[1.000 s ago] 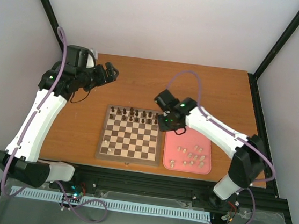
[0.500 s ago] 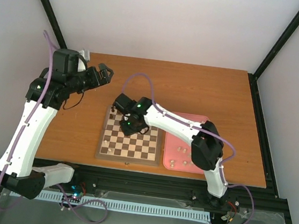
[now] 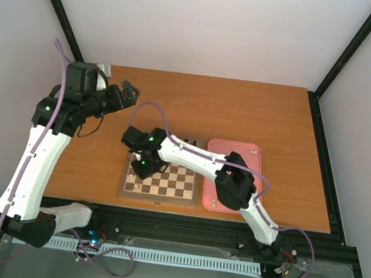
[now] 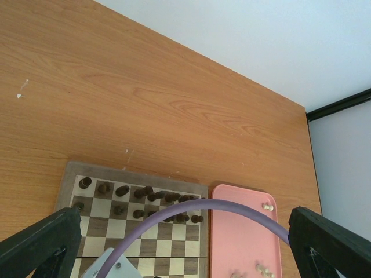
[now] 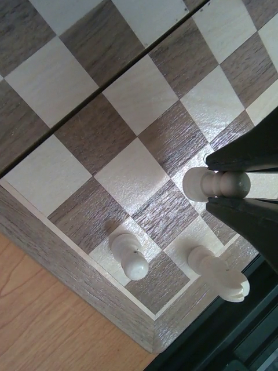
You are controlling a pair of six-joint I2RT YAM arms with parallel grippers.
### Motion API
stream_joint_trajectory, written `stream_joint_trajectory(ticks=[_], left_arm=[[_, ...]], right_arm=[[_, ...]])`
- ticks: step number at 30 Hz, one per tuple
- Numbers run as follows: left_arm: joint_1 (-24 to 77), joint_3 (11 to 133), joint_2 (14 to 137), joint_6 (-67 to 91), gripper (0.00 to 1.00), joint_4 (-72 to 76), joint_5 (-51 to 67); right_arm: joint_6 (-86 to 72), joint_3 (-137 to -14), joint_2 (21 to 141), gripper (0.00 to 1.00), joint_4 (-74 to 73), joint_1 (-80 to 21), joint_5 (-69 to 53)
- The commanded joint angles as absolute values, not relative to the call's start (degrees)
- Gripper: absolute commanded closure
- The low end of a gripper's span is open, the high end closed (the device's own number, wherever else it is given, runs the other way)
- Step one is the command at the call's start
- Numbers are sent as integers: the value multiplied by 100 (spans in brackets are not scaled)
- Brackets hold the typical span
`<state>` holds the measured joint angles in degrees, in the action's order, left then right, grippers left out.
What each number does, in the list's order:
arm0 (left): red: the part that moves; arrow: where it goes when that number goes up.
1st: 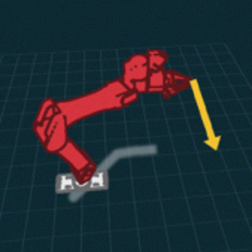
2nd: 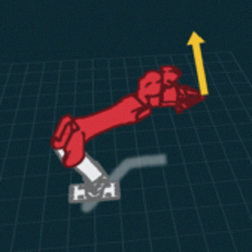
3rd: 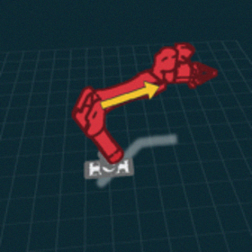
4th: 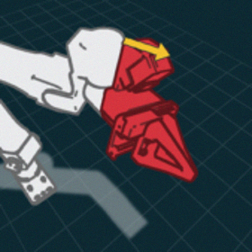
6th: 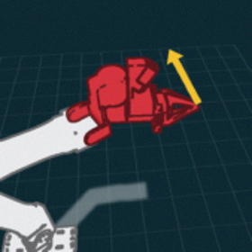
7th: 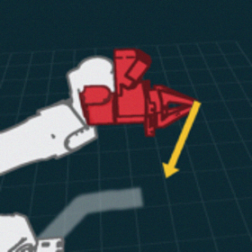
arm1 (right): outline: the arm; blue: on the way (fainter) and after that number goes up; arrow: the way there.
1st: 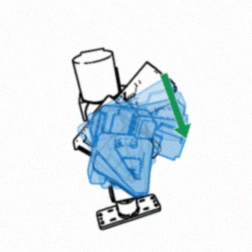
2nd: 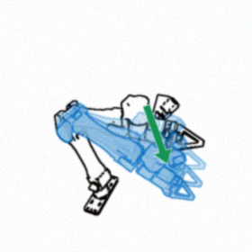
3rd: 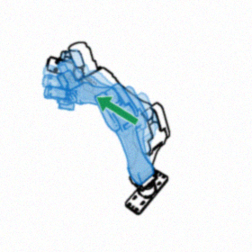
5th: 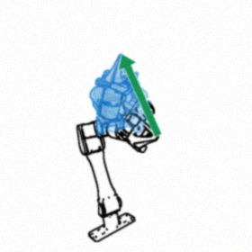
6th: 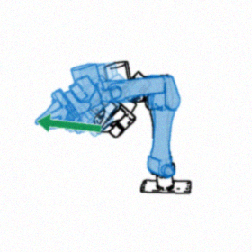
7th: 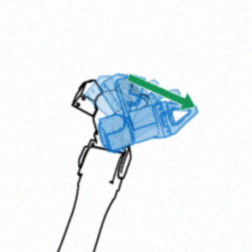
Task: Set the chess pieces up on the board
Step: Place the chess piece on the chessboard.
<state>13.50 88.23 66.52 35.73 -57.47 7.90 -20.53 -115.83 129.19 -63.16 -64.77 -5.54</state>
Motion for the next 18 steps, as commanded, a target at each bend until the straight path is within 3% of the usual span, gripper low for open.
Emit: stream_joint_trajectory(ticks=[1,18], left_arm=[[1310,9022,6631,3437,0,-5865,693],[1310,9106,6628,3349,0,-6005,583]], right_arm=[[-1895,-11808,13076,97,-6419,-6513,-689],[-1798,-12305,13607,97,-6503,-6595,-881]])
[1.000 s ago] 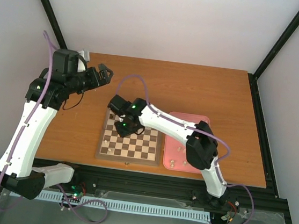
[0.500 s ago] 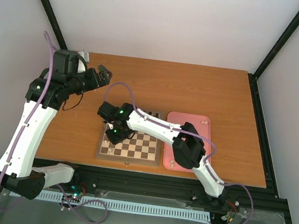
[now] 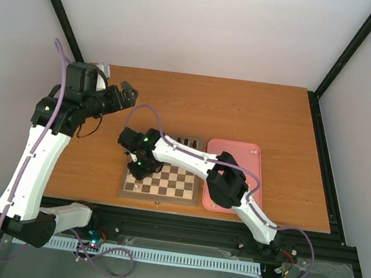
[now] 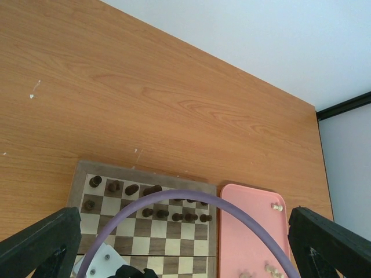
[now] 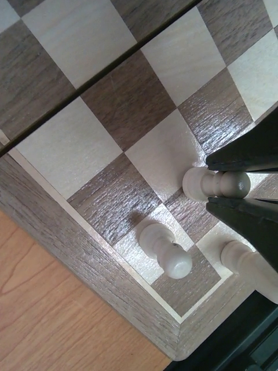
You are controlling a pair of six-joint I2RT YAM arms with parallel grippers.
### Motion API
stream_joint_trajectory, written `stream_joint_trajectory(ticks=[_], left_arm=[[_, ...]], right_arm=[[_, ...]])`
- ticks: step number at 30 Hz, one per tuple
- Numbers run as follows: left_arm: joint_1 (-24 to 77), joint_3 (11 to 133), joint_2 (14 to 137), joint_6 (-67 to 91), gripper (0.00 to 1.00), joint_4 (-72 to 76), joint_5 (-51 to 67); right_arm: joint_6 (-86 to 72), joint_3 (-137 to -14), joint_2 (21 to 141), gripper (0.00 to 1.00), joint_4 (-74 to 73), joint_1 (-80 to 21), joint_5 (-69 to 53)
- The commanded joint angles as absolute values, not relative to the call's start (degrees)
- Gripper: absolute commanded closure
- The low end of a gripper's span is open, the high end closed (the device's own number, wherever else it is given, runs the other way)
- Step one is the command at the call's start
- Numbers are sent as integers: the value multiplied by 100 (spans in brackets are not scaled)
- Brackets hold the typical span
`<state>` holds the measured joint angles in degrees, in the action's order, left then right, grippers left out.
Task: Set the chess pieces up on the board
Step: Place the chess piece on the chessboard.
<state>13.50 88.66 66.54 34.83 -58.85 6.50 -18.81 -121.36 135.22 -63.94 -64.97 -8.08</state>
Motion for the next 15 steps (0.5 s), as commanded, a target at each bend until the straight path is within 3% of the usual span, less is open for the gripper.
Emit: stream_joint_trajectory(ticks=[1,15], left_arm=[[1310,9098,6627,3349,0,-6003,584],[1310,9000,6602,3335,0,-6026,596]], right_arm=[[-1798,-12305,13629,97,-6515,-6599,-891],[-1818,-12300,13686,97,-6595,-6682,-889]])
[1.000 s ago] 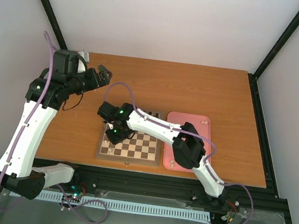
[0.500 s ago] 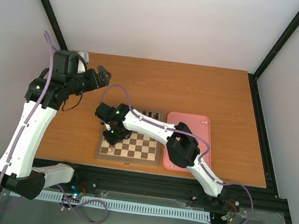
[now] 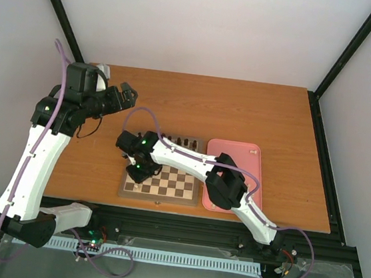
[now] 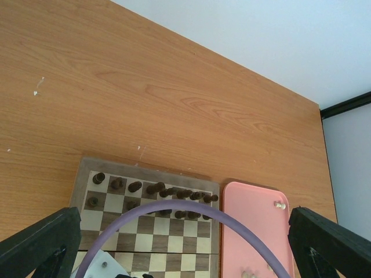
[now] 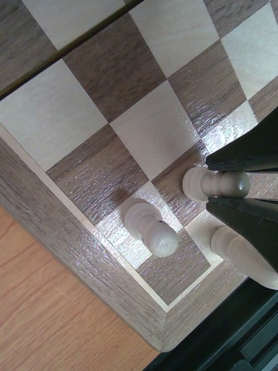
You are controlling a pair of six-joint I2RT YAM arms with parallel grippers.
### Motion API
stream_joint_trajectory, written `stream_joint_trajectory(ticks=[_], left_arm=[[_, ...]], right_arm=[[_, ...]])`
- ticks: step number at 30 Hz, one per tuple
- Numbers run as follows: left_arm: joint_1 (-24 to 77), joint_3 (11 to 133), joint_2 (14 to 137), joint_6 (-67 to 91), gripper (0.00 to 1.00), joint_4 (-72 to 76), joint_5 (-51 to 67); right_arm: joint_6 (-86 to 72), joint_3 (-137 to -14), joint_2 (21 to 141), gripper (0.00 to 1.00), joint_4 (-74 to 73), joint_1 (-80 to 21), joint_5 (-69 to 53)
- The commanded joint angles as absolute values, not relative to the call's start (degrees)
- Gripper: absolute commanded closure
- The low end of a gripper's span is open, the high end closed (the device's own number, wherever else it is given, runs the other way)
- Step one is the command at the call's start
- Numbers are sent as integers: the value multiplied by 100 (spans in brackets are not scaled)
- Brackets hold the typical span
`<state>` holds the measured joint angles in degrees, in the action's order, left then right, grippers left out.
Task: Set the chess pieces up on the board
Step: Place the chess piece on the chessboard.
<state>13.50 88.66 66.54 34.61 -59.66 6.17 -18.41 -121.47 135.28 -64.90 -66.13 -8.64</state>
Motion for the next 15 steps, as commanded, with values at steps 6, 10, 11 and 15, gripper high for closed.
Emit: stream_joint_trajectory(ticks=[6,10,11,15], left_arm=[[1310,8965,6566,3331,0,-6029,593],[1311,8971,6565,3314,0,-6046,592],[1310,8976,6561,3309,0,-6051,588],[1312,9004,6561,3295,0,-6052,568]], right_arm=[[-1855,-12304,13692,84,-6625,-6682,-797],[-1836,-12281,13628,72,-6570,-6687,-808],[-1826,-12272,13602,70,-6552,-6686,-809],[-1784,-12278,13542,67,-6530,-6688,-758]])
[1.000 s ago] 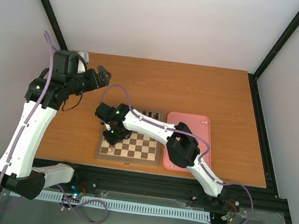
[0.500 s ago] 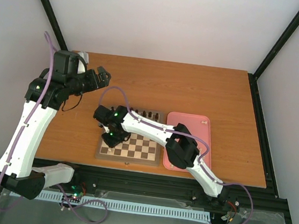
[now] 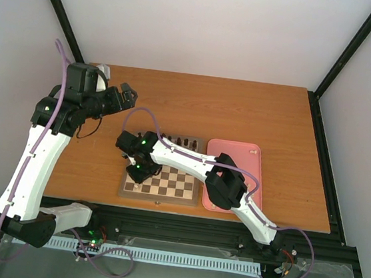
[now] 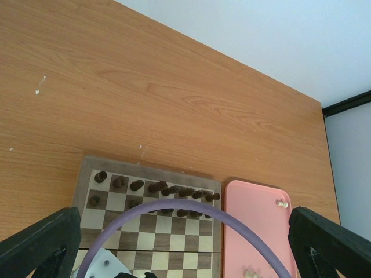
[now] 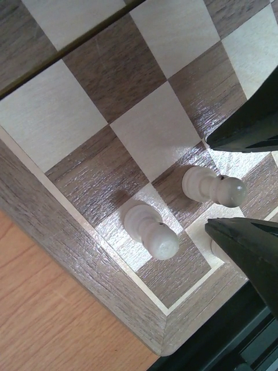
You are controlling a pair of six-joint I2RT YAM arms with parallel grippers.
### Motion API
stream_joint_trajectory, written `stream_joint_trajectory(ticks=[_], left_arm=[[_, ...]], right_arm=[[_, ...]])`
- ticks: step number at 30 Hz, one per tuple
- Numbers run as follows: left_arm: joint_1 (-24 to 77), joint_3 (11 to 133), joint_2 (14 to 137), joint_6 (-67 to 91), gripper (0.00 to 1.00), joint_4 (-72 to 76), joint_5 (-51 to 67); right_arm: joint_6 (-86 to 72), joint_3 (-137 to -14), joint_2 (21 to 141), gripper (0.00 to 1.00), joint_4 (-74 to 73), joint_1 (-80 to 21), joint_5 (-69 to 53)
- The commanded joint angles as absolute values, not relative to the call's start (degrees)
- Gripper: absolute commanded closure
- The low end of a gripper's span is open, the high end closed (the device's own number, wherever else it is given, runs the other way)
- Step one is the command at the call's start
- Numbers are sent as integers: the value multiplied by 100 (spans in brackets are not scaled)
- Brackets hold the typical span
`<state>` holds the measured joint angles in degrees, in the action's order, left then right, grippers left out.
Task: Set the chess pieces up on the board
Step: Place the chess piece on the chessboard, then pick up the chess piece from the storage box.
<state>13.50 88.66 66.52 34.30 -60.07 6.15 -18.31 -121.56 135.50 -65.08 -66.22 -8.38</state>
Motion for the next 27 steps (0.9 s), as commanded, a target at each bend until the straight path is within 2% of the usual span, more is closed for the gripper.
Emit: stream_joint_trajectory(ticks=[1,12,16,22,27], left_arm=[[1312,9015,6565,3296,0,-6052,563],[1312,9079,6643,3307,0,-6049,533],[1311,9070,6721,3296,0,-6049,493],[1311,9044,6864,3287,0,-5955,520],[1309,9134,7045,3229,0,-5939,535]], right_arm=[[-1776,-12288,13515,67,-6547,-6680,-719],[-1667,-12112,12566,62,-6908,-6429,-470],[-1843,-11035,11549,59,-6705,-6127,-408],[-2294,-8487,9907,59,-6084,-5199,-138],[-2350,-7160,9350,63,-5914,-4591,23]])
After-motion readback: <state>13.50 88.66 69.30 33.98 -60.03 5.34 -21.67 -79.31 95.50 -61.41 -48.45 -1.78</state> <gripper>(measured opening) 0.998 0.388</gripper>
